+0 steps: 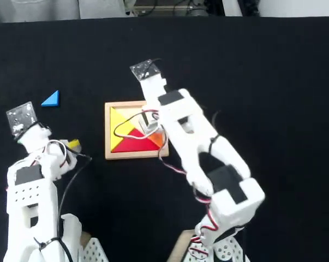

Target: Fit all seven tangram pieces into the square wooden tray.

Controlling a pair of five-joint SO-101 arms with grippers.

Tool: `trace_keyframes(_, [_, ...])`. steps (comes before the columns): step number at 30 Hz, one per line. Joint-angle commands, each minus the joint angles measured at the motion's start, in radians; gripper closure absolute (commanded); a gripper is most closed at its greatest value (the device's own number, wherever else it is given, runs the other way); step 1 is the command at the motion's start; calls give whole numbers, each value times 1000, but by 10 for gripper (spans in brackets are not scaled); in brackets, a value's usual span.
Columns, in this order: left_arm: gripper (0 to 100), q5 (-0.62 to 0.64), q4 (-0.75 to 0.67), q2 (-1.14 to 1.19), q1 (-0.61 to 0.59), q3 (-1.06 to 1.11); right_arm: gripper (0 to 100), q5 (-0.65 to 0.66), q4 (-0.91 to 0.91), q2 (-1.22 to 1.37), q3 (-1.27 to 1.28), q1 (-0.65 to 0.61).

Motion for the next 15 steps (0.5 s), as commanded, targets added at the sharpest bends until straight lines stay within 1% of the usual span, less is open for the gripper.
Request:
trace_keyframes(1, [729, 6, -17, -20, 47, -1, 722, -11, 35, 19, -101, 26])
trace_keyframes(3, [729, 6, -20, -20, 47, 8, 722, -9, 37, 36, -110, 35])
trace_keyframes(9, [730, 5, -18, -21, 47, 15, 722, -6, 8, 53, -111, 117])
trace_keyframes(15, [731, 5, -20, -21, 47, 15, 722, -6, 5, 54, -111, 152])
